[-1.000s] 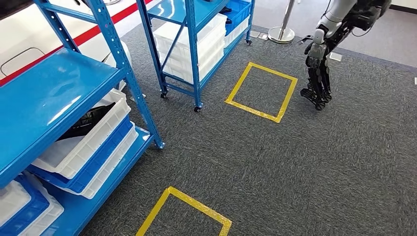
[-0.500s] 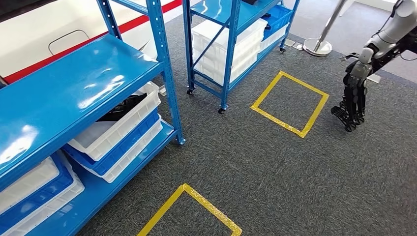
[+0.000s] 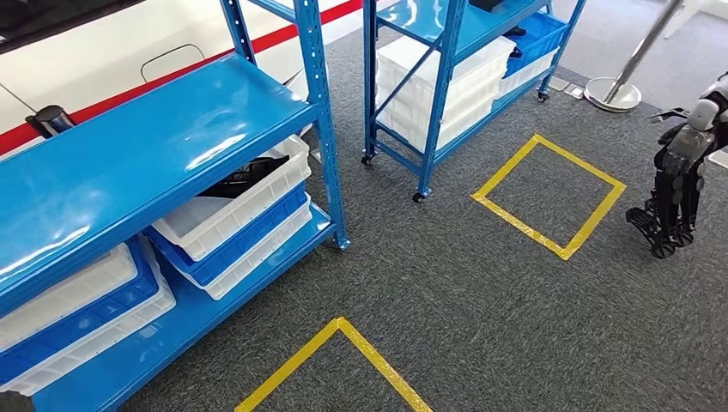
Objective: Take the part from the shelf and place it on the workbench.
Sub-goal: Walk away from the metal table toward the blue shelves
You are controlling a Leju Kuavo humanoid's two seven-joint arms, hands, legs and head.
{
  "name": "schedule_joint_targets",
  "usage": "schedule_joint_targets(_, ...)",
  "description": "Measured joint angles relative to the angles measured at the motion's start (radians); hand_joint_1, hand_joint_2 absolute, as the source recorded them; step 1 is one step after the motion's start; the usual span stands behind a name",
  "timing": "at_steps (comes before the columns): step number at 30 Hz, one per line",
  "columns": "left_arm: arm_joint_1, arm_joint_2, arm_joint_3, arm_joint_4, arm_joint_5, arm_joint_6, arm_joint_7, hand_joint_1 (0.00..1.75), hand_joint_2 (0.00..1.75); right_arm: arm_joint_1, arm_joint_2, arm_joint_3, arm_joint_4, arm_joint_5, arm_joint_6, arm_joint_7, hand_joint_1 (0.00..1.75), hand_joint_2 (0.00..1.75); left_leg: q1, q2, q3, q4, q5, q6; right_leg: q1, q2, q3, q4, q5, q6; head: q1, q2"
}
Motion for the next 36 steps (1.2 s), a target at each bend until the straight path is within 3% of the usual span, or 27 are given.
schedule_joint_targets(3, -0.002, 0.002, 0.000, 0.000, -0.001, -0.001, -0.004, 0.00, 0.00, -0.002, 0.001, -0.001, 0.000, 0.001, -0.001, -0.002, 0.00, 0.00, -0.006, 0.044, 0.107, -0.195, 0.079, 0.013, 0.006, -0.027, 0.006, 0.000, -0.006, 0.006, 0.001, 0.000)
schedule_joint_targets(5, -0.005, 0.003, 0.000, 0.000, -0.001, -0.002, -0.005, 0.00, 0.00, -0.003, 0.002, -0.002, 0.000, 0.002, -0.002, -0.006, 0.00, 0.00, -0.014, 0.056, 0.126, -0.238, 0.085, 0.025, 0.011, -0.041, 0.008, 0.000, -0.009, 0.015, 0.002, 0.000)
schedule_joint_targets(7, -0.004, 0.004, 0.000, 0.000, 0.001, -0.002, -0.005, 0.00, 0.00, -0.005, 0.002, -0.005, 0.000, 0.003, -0.002, -0.012, 0.00, 0.00, -0.013, 0.036, 0.127, -0.246, 0.090, 0.037, 0.011, -0.052, 0.011, -0.002, -0.012, 0.025, 0.001, 0.000)
schedule_joint_targets(9, -0.003, 0.004, 0.000, 0.000, 0.005, 0.000, -0.004, 0.00, 0.00, -0.006, 0.003, -0.007, -0.001, 0.006, -0.002, -0.017, 0.00, 0.00, -0.008, 0.018, 0.134, -0.259, 0.101, 0.051, 0.011, -0.020, -0.001, 0.034, -0.034, 0.030, 0.003, 0.000)
schedule_joint_targets(11, -0.005, 0.002, 0.000, 0.000, 0.007, 0.002, -0.004, 0.00, 0.00, -0.005, 0.002, -0.008, -0.001, 0.009, -0.002, -0.019, 0.00, 0.00, -0.004, -0.001, 0.136, -0.265, 0.107, 0.059, 0.006, 0.031, -0.054, 0.150, -0.089, 0.026, 0.007, 0.000)
schedule_joint_targets(13, -0.005, 0.002, 0.000, 0.000, 0.008, 0.002, -0.003, 0.00, 0.00, -0.002, 0.001, -0.009, -0.001, 0.010, -0.002, -0.019, 0.00, 0.00, -0.004, -0.025, 0.133, -0.265, 0.108, 0.060, 0.003, 0.047, -0.116, 0.273, -0.132, 0.028, 0.008, 0.000)
schedule_joint_targets(14, -0.004, 0.001, 0.000, 0.000, 0.008, 0.003, -0.002, 0.00, 0.00, -0.001, 0.001, -0.010, -0.001, 0.011, -0.002, -0.019, 0.00, 0.00, -0.003, -0.038, 0.133, -0.264, 0.109, 0.060, 0.002, 0.049, -0.126, 0.290, -0.131, 0.035, 0.008, 0.000)
schedule_joint_targets(15, -0.003, 0.000, 0.000, 0.000, 0.008, 0.003, -0.002, 0.00, 0.00, 0.000, 0.000, -0.010, -0.001, 0.012, -0.002, -0.019, 0.00, 0.00, -0.003, -0.051, 0.134, -0.264, 0.109, 0.059, -0.001, 0.050, -0.115, 0.263, -0.112, 0.045, 0.008, 0.000)
schedule_joint_targets(16, -0.003, -0.001, 0.000, 0.000, 0.008, 0.003, -0.001, 0.00, 0.00, 0.001, -0.001, -0.010, -0.001, 0.013, -0.002, -0.019, 0.00, 0.00, -0.002, -0.064, 0.135, -0.263, 0.109, 0.057, -0.004, 0.056, -0.087, 0.201, -0.081, 0.056, 0.008, 0.000)
schedule_joint_targets(18, -0.003, -0.002, 0.000, 0.000, 0.008, 0.003, -0.001, 0.00, 0.00, 0.000, -0.003, -0.010, -0.001, 0.016, -0.002, -0.020, 0.00, 0.00, -0.003, -0.087, 0.134, -0.257, 0.106, 0.047, -0.014, 0.092, -0.027, 0.060, -0.024, 0.068, 0.010, 0.000)
schedule_joint_targets(20, -0.003, -0.002, 0.000, 0.000, 0.008, 0.005, 0.000, 0.00, 0.00, -0.001, -0.004, -0.010, 0.000, 0.018, -0.002, -0.021, 0.00, 0.00, -0.005, -0.103, 0.128, -0.251, 0.103, 0.034, -0.015, 0.113, -0.007, 0.004, -0.005, 0.058, 0.010, 0.000)
schedule_joint_targets(22, -0.001, -0.001, 0.001, 0.000, 0.008, 0.006, 0.001, 0.00, 0.00, -0.003, -0.004, -0.011, 0.000, 0.020, -0.002, -0.021, 0.00, 0.00, -0.003, -0.114, 0.123, -0.251, 0.104, 0.022, -0.013, 0.096, -0.004, 0.004, -0.002, 0.039, 0.008, 0.000)
schedule_joint_targets(24, 0.000, -0.002, 0.001, 0.000, 0.008, 0.007, 0.001, 0.00, 0.00, -0.003, -0.003, -0.011, 0.000, 0.021, -0.002, -0.021, 0.00, 0.00, -0.001, -0.081, 0.109, -0.223, 0.085, 0.014, -0.016, 0.077, 0.002, 0.000, 0.003, 0.023, 0.005, 0.000)
schedule_joint_targets(26, -0.003, -0.002, 0.000, 0.000, 0.009, 0.008, 0.002, 0.00, 0.00, -0.001, -0.002, -0.011, 0.000, 0.021, -0.002, -0.021, 0.00, 0.00, -0.002, -0.028, 0.058, -0.118, 0.025, 0.007, -0.014, 0.054, 0.003, -0.001, 0.003, 0.012, -0.001, 0.000)
schedule_joint_targets(28, -0.004, -0.002, 0.000, 0.000, 0.009, 0.008, 0.002, 0.00, 0.00, 0.002, -0.003, -0.011, 0.000, 0.021, -0.002, -0.021, 0.00, 0.00, 0.000, -0.009, -0.007, 0.012, -0.029, 0.002, -0.009, 0.028, 0.003, -0.001, 0.000, 0.006, -0.003, 0.000)
schedule_joint_targets(29, -0.003, -0.002, 0.000, 0.000, 0.009, 0.008, 0.002, 0.00, 0.00, 0.002, -0.004, -0.011, 0.000, 0.021, -0.002, -0.021, 0.00, 0.00, 0.000, -0.006, -0.022, 0.040, -0.032, 0.001, -0.007, 0.016, 0.003, 0.000, -0.001, 0.004, -0.004, 0.000)
schedule_joint_targets(30, -0.002, -0.002, 0.001, 0.000, 0.010, 0.008, 0.002, 0.00, 0.00, 0.001, -0.004, -0.011, 0.000, 0.021, -0.002, -0.022, 0.00, 0.00, 0.001, -0.003, -0.016, 0.027, -0.015, 0.002, -0.006, 0.005, 0.004, 0.000, -0.002, 0.003, -0.004, 0.000)
schedule_joint_targets(31, -0.001, -0.002, 0.001, 0.000, 0.010, 0.009, 0.003, 0.00, 0.00, 0.000, -0.003, -0.012, 0.000, 0.021, -0.002, -0.024, 0.00, 0.00, 0.001, 0.003, 0.010, -0.023, 0.016, 0.004, -0.006, -0.005, 0.006, 0.000, -0.004, 0.003, -0.004, 0.000)
schedule_joint_targets(33, -0.002, -0.001, 0.001, 0.000, 0.012, 0.010, 0.003, 0.00, 0.00, -0.001, -0.002, -0.012, 0.000, 0.021, -0.002, -0.030, 0.00, 0.00, -0.003, 0.039, 0.084, -0.161, 0.075, 0.012, -0.002, -0.021, 0.013, 0.000, -0.009, 0.008, -0.004, 0.000)
schedule_joint_targets(35, -0.005, -0.002, 0.001, 0.000, 0.015, 0.012, 0.003, 0.00, 0.00, -0.002, -0.002, -0.013, 0.000, 0.023, -0.002, -0.036, 0.00, 0.00, -0.009, 0.063, 0.121, -0.233, 0.092, 0.022, 0.004, -0.036, 0.018, 0.000, -0.015, 0.018, -0.003, 0.000)
schedule_joint_targets(36, -0.006, -0.002, 0.001, 0.000, 0.017, 0.013, 0.003, 0.00, 0.00, -0.003, -0.002, -0.013, -0.001, 0.025, -0.002, -0.038, 0.00, 0.00, -0.014, 0.060, 0.122, -0.237, 0.089, 0.026, 0.006, -0.043, 0.020, -0.002, -0.017, 0.023, -0.002, 0.000)
